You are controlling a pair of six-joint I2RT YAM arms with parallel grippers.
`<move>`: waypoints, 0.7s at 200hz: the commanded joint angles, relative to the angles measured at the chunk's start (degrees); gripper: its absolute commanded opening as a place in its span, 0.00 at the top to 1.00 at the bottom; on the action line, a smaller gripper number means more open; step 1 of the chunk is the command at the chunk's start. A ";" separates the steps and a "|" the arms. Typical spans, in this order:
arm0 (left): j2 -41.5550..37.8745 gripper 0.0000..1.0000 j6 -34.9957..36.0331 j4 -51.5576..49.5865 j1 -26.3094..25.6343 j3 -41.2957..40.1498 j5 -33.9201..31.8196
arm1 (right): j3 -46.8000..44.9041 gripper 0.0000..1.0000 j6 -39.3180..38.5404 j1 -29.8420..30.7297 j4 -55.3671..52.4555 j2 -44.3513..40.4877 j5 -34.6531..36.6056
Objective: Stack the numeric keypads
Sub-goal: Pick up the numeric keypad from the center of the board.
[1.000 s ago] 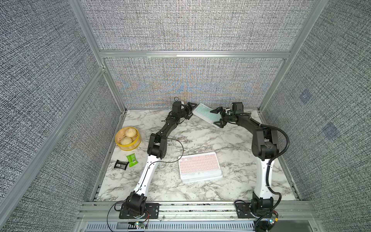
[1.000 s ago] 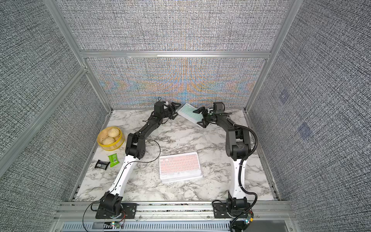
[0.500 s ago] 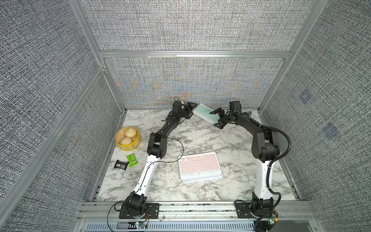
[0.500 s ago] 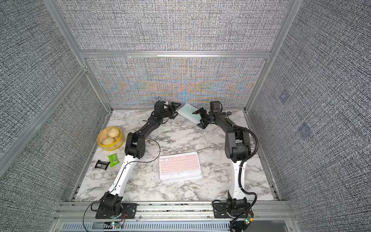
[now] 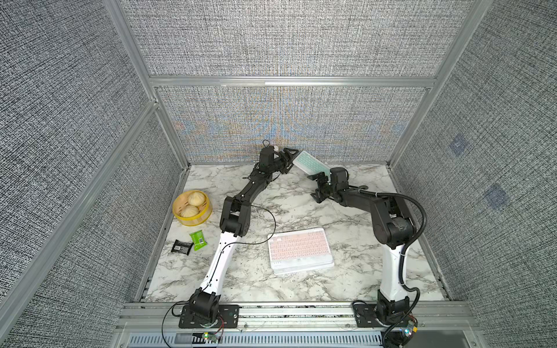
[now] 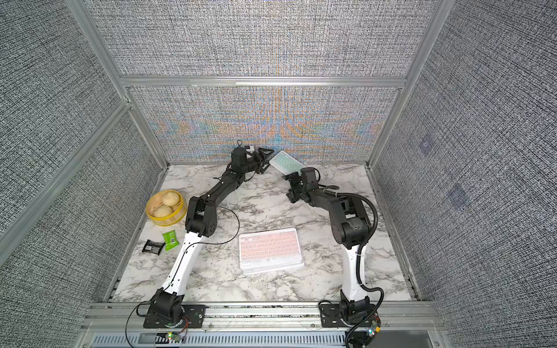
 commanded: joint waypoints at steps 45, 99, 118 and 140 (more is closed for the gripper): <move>-2.94 0.15 -0.15 2.30 -0.82 -2.43 1.91 | 1.35 0.12 9.93 0.48 22.52 8.32 10.65; -4.10 0.16 -1.02 1.93 -1.54 -4.40 1.91 | 0.15 0.22 14.20 0.26 27.93 10.13 17.44; -4.03 0.16 -1.48 1.51 -1.98 -4.75 2.06 | 0.07 0.26 16.02 0.01 29.18 10.90 19.34; -4.34 0.16 -1.44 0.80 -2.42 -5.02 2.34 | 0.06 0.36 17.97 -0.66 30.20 11.44 20.64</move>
